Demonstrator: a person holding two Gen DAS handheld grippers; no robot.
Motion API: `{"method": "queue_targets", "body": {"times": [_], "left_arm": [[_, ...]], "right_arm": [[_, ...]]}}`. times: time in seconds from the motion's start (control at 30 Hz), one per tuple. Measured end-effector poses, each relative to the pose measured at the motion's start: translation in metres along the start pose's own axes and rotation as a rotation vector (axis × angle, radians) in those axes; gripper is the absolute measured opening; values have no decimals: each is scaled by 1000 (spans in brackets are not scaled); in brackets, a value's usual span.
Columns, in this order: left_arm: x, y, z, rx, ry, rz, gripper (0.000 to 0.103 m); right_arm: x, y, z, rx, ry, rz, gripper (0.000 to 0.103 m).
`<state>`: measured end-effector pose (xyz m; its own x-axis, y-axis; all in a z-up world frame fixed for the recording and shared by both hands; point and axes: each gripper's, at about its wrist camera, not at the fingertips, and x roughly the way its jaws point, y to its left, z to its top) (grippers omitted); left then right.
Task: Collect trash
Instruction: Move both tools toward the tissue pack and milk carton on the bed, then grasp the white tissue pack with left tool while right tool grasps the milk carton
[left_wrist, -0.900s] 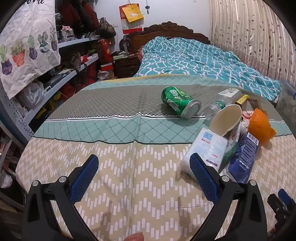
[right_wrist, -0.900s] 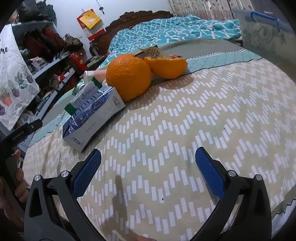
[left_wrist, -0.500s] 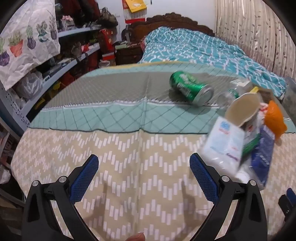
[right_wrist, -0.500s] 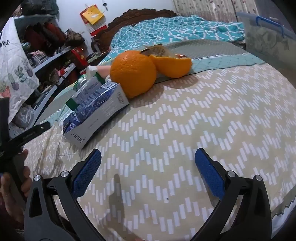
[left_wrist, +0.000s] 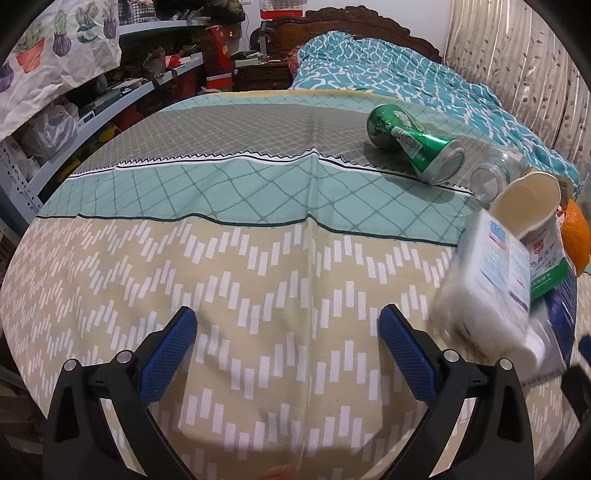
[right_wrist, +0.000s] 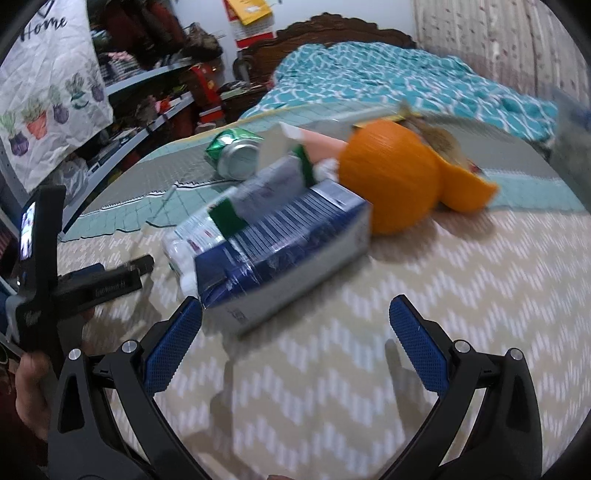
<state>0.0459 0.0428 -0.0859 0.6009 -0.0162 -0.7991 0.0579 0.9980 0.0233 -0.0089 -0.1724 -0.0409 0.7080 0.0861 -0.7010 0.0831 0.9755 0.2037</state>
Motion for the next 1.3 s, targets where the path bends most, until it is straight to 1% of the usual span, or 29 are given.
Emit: {"method": "queue_targets", "body": {"times": [0.07,0.17,0.2,0.27,0.3,0.37,0.43,0.47,0.5,0.57,0.6,0.67,0.77,0.8,0.87,0.93,0.97,1.07,1.1,1.13,1.17,1.2,1.23,1.27,1.3], "left_arm": [[-1,1,-3,10,-1,-5,95],[-3,3,-3,34,7,-23,95],[-4,4,-1,41,10,-28,95],[-6,7,-2,59,11,-40,95],[-7,7,-1,64,11,-42,95],[-8,8,-1,70,12,-51,94],[-11,8,0,73,19,-75,94],[-12,9,0,68,23,-110,94],[-15,9,5,61,28,-139,94],[-26,7,11,48,6,-208,94],[-30,5,14,55,-10,-220,94],[-43,-8,19,100,-58,-244,94],[-48,-31,22,171,-80,-267,94],[-49,-43,23,203,-77,-280,94],[-47,-63,23,257,-77,-294,94],[-46,-78,24,297,-90,-283,94],[-43,-86,24,320,-98,-265,94],[-32,-103,25,372,-86,-202,93],[-30,-104,24,376,-82,-199,91],[-27,-105,24,375,-71,-201,84],[-25,-104,24,367,-54,-219,75],[-24,-102,24,359,-43,-243,70],[-26,-100,23,348,-35,-266,64],[-28,-97,21,345,-41,-261,64],[-34,-93,19,346,-65,-255,63]], "right_arm": [[8,7,7,2,14,2,100],[19,10,13,27,67,17,100],[19,13,11,24,67,29,100],[21,14,12,-3,58,22,100],[20,13,12,-5,51,18,100],[17,1,10,33,42,-4,100],[14,-15,6,58,56,24,100],[8,-22,2,58,38,10,100],[0,-26,-2,46,14,-23,100],[-12,-36,-7,30,-21,-95,100],[-20,-43,-12,29,-31,-137,100],[-32,-56,-20,42,-40,-189,100],[-50,-76,-34,67,-54,-270,100],[-54,-81,-35,80,-64,-272,100],[-64,-87,-34,118,-90,-235,100],[-67,-91,-28,133,-105,-192,100],[-63,-89,-23,137,-96,-153,100],[-44,-79,-11,146,-68,-99,100],[-34,-75,-7,142,-49,-86,100],[-27,-72,-6,139,-32,-79,100],[-20,-66,-7,137,-16,-72,100],[-11,-62,-7,126,6,-56,100],[-7,-61,-10,119,22,-48,97],[-3,-59,-14,111,46,-35,75],[-6,-59,-17,86,46,-43,68]]}}
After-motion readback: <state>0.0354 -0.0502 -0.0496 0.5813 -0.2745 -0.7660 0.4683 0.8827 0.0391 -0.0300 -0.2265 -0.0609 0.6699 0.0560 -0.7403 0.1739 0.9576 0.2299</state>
